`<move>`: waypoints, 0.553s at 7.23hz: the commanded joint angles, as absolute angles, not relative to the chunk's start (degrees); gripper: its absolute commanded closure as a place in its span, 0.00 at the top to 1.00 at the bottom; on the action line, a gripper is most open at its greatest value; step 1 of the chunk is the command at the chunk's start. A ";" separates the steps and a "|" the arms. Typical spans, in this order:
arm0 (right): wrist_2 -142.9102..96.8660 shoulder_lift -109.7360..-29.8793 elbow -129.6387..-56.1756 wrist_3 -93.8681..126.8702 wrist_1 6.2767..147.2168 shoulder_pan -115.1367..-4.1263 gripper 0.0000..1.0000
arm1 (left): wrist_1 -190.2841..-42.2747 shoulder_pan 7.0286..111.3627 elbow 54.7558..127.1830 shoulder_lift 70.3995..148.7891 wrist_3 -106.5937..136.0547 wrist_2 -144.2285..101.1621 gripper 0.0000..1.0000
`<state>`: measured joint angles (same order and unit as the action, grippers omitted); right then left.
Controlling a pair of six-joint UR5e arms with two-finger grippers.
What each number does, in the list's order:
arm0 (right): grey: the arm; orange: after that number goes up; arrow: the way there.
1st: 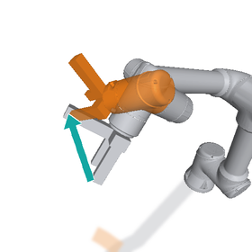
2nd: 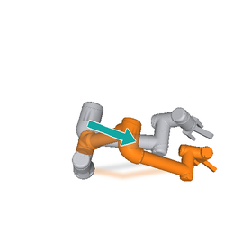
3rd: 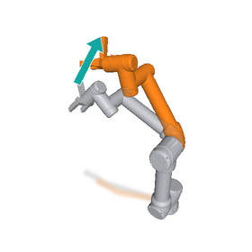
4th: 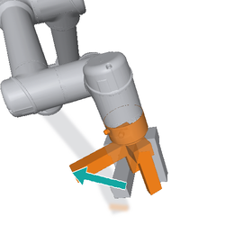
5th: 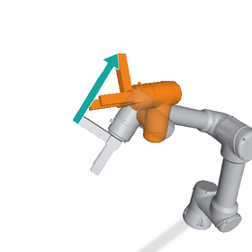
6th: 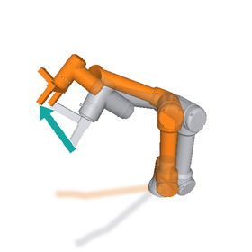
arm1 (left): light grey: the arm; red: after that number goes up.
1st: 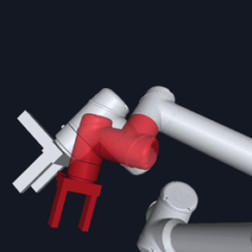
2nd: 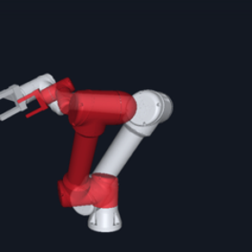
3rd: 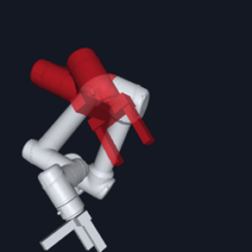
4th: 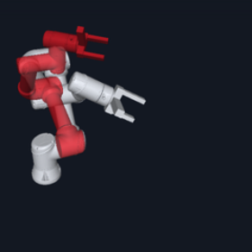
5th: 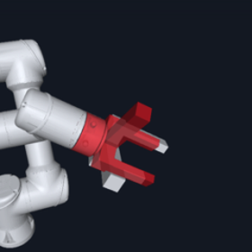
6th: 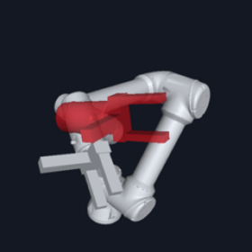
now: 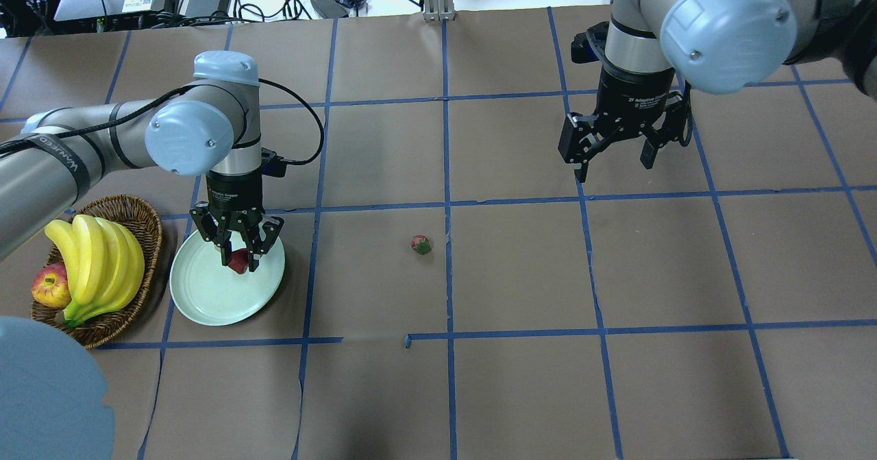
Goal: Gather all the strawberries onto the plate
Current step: 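Carry the strawberry onto the green plate and release it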
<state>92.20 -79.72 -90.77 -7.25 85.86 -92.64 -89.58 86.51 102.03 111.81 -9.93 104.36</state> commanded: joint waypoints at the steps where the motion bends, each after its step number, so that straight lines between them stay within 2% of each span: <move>1: 92.20 -79.72 -91.58 -7.21 86.92 -92.64 1.00 | -89.30 86.40 102.05 111.97 -10.37 104.50 1.00; 4: 92.29 -79.72 -91.41 -7.29 86.92 -92.64 1.00 | -87.89 87.36 97.66 110.22 -9.06 100.40 1.00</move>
